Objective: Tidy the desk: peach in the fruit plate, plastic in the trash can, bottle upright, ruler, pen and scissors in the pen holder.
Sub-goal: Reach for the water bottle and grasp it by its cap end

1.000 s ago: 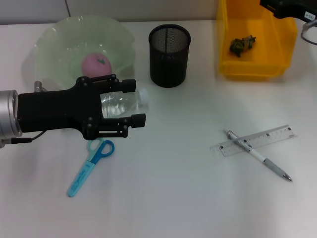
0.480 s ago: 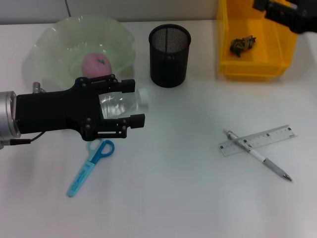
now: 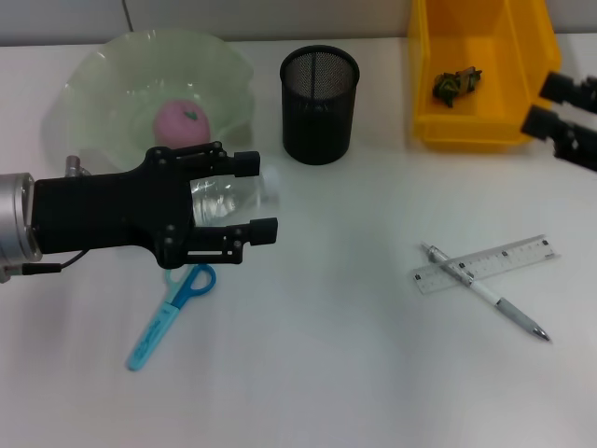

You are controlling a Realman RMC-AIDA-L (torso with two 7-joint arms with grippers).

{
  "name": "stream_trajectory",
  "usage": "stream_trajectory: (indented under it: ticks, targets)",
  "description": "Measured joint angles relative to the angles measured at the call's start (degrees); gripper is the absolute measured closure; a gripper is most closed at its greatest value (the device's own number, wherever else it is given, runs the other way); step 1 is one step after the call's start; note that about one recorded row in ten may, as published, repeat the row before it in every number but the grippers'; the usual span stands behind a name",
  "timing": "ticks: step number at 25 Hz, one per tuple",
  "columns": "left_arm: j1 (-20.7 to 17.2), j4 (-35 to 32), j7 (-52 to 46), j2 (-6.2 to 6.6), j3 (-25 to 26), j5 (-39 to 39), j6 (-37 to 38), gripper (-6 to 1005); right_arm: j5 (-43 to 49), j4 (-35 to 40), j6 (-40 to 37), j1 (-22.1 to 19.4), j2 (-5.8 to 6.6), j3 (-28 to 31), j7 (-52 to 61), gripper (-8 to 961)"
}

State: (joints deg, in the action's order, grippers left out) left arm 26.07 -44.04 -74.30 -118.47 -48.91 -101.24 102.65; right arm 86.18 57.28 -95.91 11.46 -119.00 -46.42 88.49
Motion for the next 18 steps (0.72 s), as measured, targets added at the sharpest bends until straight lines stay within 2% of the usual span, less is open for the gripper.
stream_trajectory:
  ticks: [3, 8, 18]
  targets:
    - [0.24, 0.0, -0.39, -0.1, -0.24, 0.0, 0.13, 208, 3.75, -2.42, -5.5, -0.29, 0.27, 3.33, -1.82, 290]
    - [0.43, 0.12, -0.67, -0.2, -0.31, 0.07, 0.69, 209, 8.87, -5.7, -11.75, -0.85, 0.06, 3.86, -10.0, 291]
    - [0.6, 1.16, -1.04, -0.1, -0.28, 1.25, 0.57, 209, 10.41, -16.88, -12.31, -1.47, 0.24, 3.89, -18.33, 291]
